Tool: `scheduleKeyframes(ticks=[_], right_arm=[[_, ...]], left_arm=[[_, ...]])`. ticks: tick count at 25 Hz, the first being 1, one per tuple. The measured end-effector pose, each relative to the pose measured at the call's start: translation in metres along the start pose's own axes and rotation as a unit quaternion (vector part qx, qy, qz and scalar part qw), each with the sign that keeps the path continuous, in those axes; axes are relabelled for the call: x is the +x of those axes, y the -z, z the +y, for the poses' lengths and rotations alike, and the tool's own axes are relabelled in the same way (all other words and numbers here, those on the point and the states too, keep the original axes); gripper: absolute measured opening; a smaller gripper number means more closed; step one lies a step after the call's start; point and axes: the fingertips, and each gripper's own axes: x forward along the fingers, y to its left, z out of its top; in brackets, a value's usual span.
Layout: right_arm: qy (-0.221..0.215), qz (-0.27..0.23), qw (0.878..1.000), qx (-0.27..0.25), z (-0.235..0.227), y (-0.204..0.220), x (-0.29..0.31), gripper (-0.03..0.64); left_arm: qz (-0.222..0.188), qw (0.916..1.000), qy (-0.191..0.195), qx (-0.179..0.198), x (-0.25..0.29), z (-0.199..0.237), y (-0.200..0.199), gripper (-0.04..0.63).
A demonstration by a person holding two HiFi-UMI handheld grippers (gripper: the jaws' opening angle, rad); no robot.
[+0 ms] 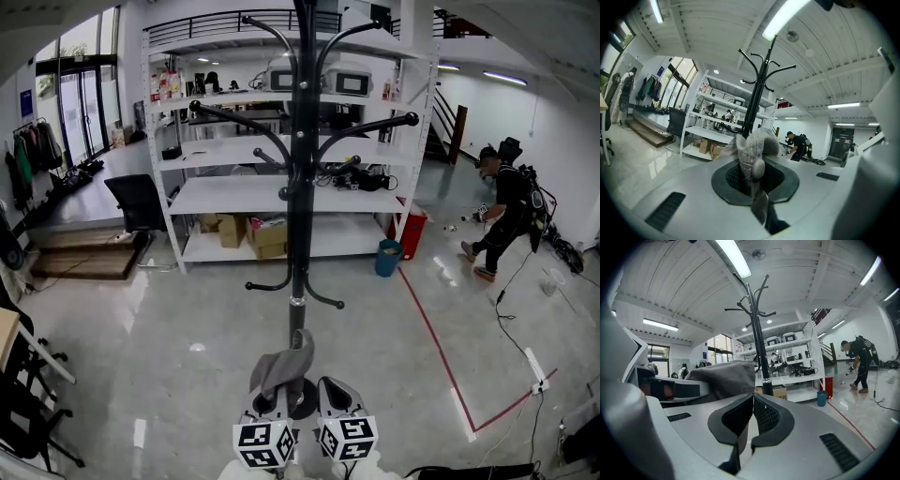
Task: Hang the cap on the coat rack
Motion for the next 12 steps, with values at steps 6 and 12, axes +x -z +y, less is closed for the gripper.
scheduleKeyframes(ticks=[6,12], right_arm=[[0.002,-0.009,1.0,-0.001,-0.001,-0.013,0.018,0.011],[0.01,-0.006,1.0,0.001,-0.012,-0.017,0.023,0.011]], left_arm=[[-0.008,1.0,0.001,0.003,0.011,0.007,-0.013,0.014],[-0.01,0.9999,-0.008,-0.004,0.014,0.012,-0.016,0.014]])
